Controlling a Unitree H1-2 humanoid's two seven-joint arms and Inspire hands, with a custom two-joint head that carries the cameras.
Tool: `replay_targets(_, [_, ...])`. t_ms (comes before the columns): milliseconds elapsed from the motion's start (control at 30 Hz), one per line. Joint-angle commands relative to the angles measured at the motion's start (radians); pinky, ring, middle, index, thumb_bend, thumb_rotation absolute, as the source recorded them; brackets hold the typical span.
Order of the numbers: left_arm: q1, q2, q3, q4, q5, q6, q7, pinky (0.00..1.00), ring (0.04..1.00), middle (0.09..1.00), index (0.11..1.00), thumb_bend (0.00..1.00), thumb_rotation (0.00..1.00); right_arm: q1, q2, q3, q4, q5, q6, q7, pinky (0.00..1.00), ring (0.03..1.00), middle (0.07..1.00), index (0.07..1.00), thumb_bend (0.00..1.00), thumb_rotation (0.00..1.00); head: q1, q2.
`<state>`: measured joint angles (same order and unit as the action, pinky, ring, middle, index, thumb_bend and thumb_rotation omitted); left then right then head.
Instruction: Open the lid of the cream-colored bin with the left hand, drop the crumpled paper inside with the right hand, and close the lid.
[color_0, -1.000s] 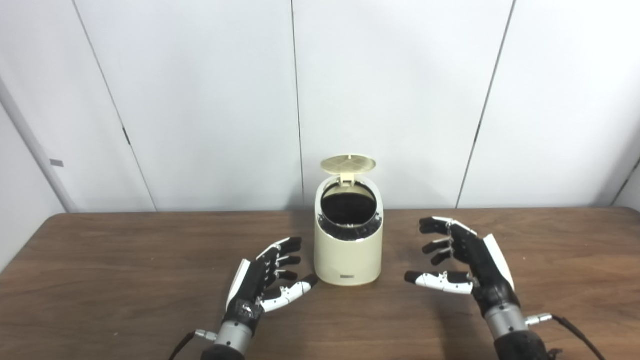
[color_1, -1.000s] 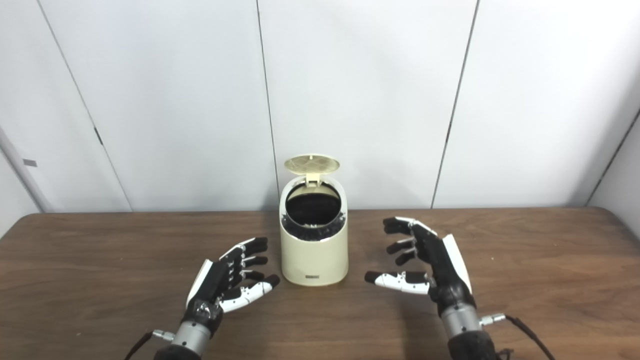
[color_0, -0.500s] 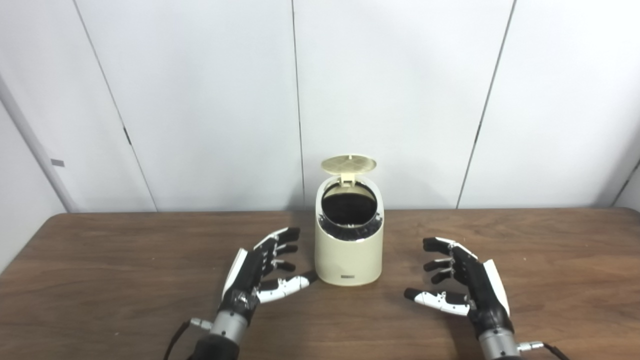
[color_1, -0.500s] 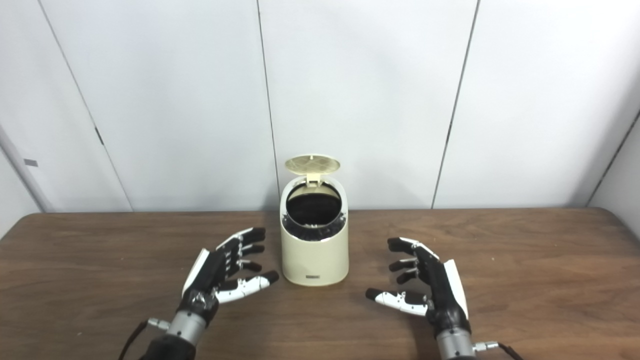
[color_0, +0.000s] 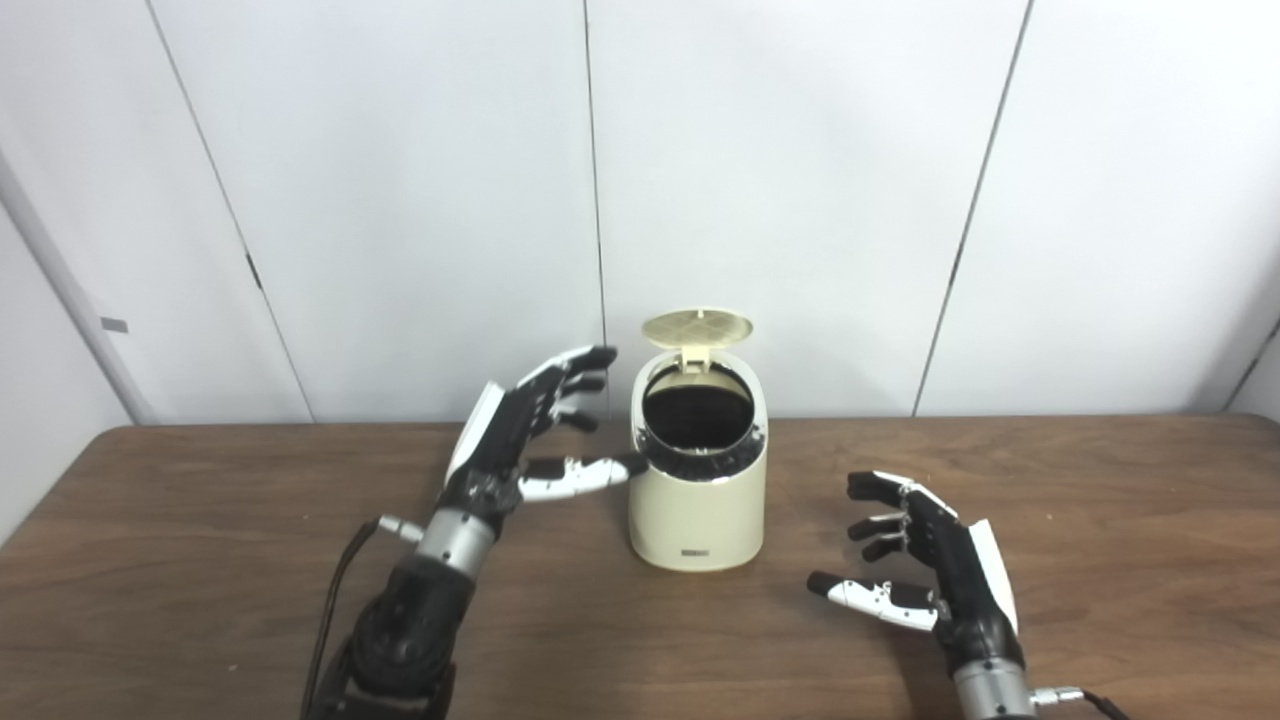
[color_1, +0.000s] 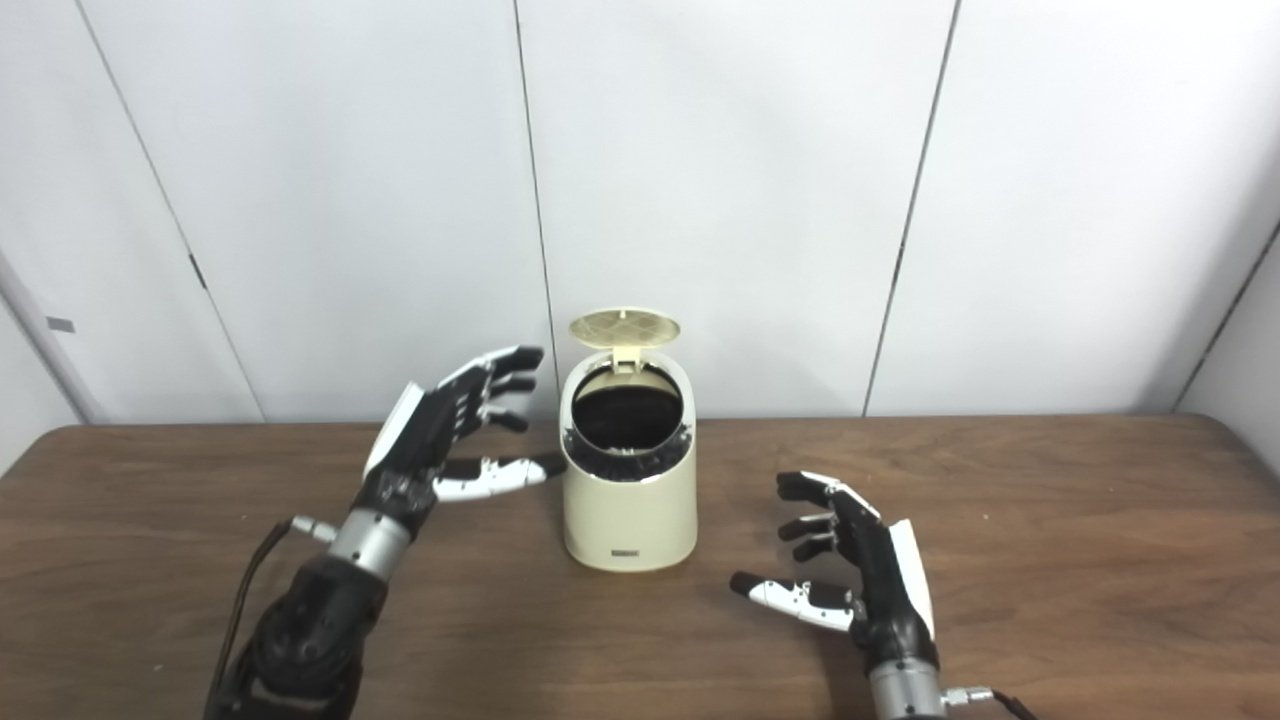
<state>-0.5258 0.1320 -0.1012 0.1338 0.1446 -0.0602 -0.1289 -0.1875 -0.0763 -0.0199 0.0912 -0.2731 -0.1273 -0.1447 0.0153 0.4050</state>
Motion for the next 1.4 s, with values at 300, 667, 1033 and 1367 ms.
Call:
replay_targets(300, [-0.157,0.018,-0.004,0.008,0.001,-0.012,-0.042,0.88,0.965,0.961,0.936,0.92,0.22,-0.027,-0.005,0.018,-0.030,0.012,-0.043,0.005,0.42,0.558,0.711,0.692,0.78,0.00,-0.006,0.000])
replay_targets(667, [-0.254,0.013,-0.028,0.052,0.116,-0.010,-0.006,1.00,1.000,1.000,0.971,0.97,0.29,-0.024,-0.002,0.032,-0.041,0.008,-0.035,0.007,0.39,0.530,0.707,0.679,0.79,0.00,-0.021,0.000])
replay_targets(1033, [-0.287,0.020,-0.049,0.069,0.138,-0.029,-0.026,1.00,1.000,0.992,0.948,0.97,0.30,-0.020,0.004,0.036,-0.065,0.003,-0.015,0.007,0.39,0.529,0.707,0.679,0.78,0.00,-0.026,0.004])
replay_targets(1367, [-0.275,0.029,-0.059,0.065,0.164,-0.057,-0.020,0.95,0.963,0.892,0.837,0.95,0.30,-0.024,0.008,0.038,-0.058,0.006,-0.017,0.008,0.40,0.530,0.710,0.679,0.78,0.00,-0.029,0.006])
